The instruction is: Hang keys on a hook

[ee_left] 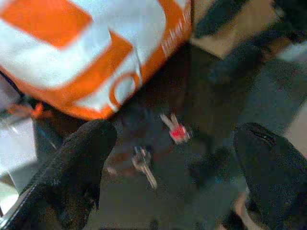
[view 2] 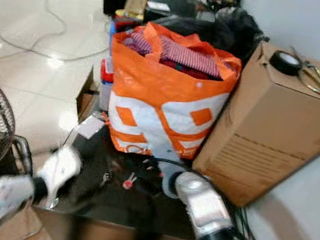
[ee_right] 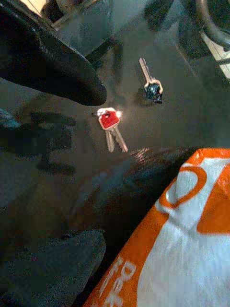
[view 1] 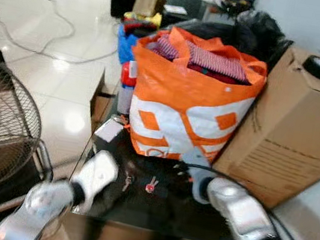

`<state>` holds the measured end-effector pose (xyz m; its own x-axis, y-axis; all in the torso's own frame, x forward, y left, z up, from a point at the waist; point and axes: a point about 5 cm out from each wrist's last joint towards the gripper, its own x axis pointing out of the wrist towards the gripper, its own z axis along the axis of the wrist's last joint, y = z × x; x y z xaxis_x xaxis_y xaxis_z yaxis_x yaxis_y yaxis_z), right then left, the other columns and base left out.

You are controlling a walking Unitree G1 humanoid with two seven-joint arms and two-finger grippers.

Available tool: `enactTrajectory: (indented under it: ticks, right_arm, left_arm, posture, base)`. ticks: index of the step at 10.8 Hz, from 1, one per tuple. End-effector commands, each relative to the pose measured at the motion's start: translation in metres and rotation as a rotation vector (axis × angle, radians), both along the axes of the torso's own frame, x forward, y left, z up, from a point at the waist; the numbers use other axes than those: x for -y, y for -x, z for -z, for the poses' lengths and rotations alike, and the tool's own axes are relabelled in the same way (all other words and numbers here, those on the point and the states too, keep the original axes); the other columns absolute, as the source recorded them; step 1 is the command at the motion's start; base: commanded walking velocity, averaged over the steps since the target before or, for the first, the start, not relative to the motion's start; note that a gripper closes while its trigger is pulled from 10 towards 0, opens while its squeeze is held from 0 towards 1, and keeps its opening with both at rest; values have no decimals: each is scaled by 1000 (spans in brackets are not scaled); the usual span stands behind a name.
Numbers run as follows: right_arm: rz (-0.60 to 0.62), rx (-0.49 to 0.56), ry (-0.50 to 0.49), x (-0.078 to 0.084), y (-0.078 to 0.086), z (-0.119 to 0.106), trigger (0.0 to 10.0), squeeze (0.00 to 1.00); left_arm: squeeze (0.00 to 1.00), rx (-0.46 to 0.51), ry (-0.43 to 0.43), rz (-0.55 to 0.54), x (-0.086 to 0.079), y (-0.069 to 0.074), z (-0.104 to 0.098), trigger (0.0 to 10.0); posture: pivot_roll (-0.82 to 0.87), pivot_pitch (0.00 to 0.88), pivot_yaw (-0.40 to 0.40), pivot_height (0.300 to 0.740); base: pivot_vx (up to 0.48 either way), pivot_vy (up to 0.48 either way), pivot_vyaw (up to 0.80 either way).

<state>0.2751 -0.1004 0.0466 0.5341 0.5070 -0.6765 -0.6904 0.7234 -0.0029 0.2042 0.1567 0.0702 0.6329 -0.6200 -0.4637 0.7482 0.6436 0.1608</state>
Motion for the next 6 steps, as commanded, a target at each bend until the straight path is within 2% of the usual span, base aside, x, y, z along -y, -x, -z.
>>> enactTrajectory:
  ticks: [1, 4, 5, 6]
  right_arm:
    - [-9, -2, 8, -6, 2, 10, 10000, 0]
    - [54, -18, -11, -20, 11, 36, 10000, 0]
    - [91, -72, -89, -33, 22, 48, 10000, 0]
    - [98, -102, -119, -41, 29, 54, 9804, 0]
  left_arm:
    - [0, 7, -3, 14, 1, 5, -7, 10000]
    - [0, -13, -18, 3, -6, 19, -13, 10000]
    - [0, -31, -23, -8, -9, 31, -18, 10000]
    - [0, -45, -20, -20, -11, 38, -21, 10000]
  posture:
    - [-116, 0, -113, 740]
    - [-87, 47, -131, 740]
    - [-69, 88, -145, 740]
    - [-63, 113, -150, 740]
  base:
    - [0, 0, 0]
    - [0, 0, 0]
    - [0, 0, 0]
    - [0, 0, 0]
